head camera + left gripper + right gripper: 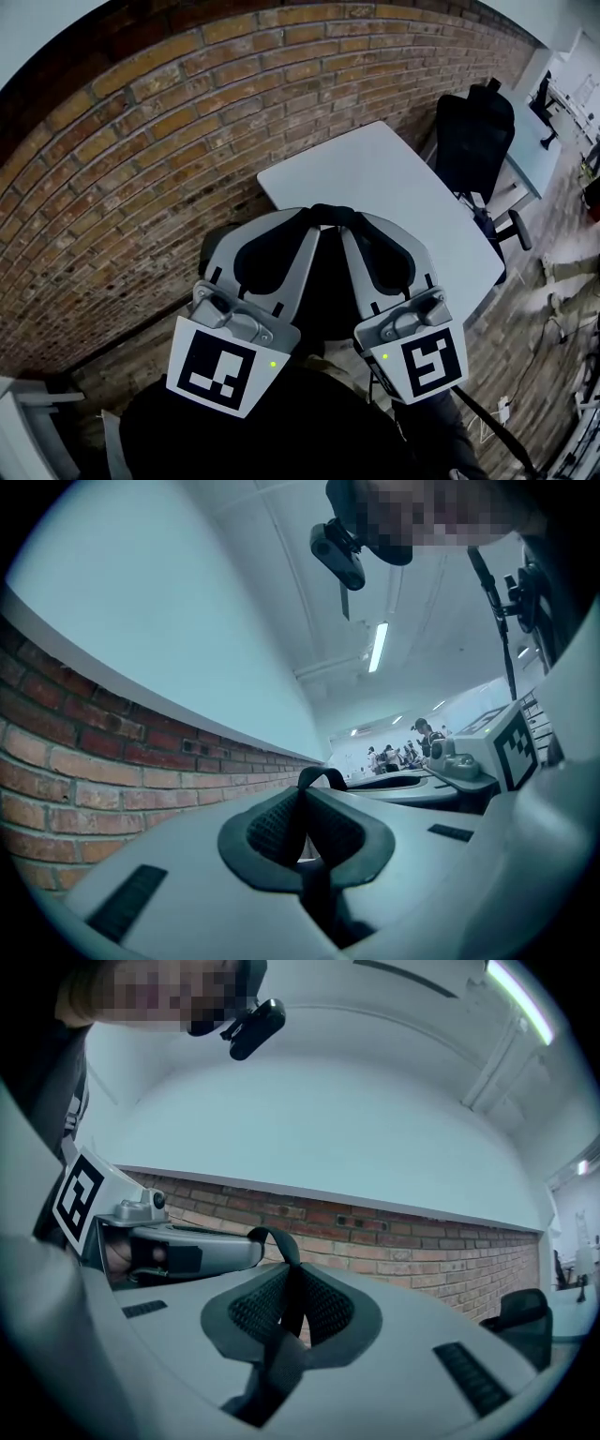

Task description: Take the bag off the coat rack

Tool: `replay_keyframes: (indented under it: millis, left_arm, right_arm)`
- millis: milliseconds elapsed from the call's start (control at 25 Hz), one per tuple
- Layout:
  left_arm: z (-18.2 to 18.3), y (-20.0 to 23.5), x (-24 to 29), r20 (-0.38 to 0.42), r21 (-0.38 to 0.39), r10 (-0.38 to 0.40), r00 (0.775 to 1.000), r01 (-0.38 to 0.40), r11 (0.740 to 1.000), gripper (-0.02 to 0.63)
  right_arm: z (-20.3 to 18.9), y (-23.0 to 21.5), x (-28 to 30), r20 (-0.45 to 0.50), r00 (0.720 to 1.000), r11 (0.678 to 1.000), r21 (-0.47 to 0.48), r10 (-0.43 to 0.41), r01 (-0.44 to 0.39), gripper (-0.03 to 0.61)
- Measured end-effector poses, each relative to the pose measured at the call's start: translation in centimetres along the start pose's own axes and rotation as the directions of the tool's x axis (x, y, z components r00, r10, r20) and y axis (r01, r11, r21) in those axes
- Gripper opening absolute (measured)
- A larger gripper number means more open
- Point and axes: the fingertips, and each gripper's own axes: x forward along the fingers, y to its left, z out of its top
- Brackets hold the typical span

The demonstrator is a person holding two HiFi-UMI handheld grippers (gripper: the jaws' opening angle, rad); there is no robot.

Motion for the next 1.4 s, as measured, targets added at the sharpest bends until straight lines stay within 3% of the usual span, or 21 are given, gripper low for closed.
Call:
replay_keyframes:
  millis: [200, 520, 760, 1040, 1400]
  left_arm:
    - [1.5, 1.4, 4.7, 0.012, 0.024, 0.041, 0.999, -0.041, 0.999, 0.023]
    - [3.7, 3.6, 10.3, 0.077, -0.019, 0.114, 0.991, -0.113, 0.993, 0.023]
    - [2.0, 3.7, 14.7, 0.088, -0.052, 0.129, 0.988, -0.125, 0.991, 0.023]
    - [-1.7, 4.4, 18.1, 0.042, -0.119, 0.112, 0.993, -0.107, 0.987, 0.023]
    - [-3.3, 9.2, 21.8, 0.058, -0.174, 0.065, 0.996, -0.054, 0.983, 0.023]
  right_arm:
    - [1.3, -4.3, 2.9, 0.025, 0.998, 0.998, -0.005, 0.059, -0.059, 0.037]
    - [3.6, -9.6, 7.0, 0.064, 0.986, 0.984, -0.097, 0.155, -0.149, 0.037]
    - [2.2, -13.8, 8.4, 0.09, 0.985, 0.977, -0.169, 0.147, -0.13, 0.037]
    - [-1.9, -16.6, 10.0, 0.096, 0.986, 0.982, -0.149, 0.134, -0.119, 0.037]
    - [-3.7, -19.0, 15.8, 0.103, 0.989, 0.976, -0.2, 0.105, -0.083, 0.037]
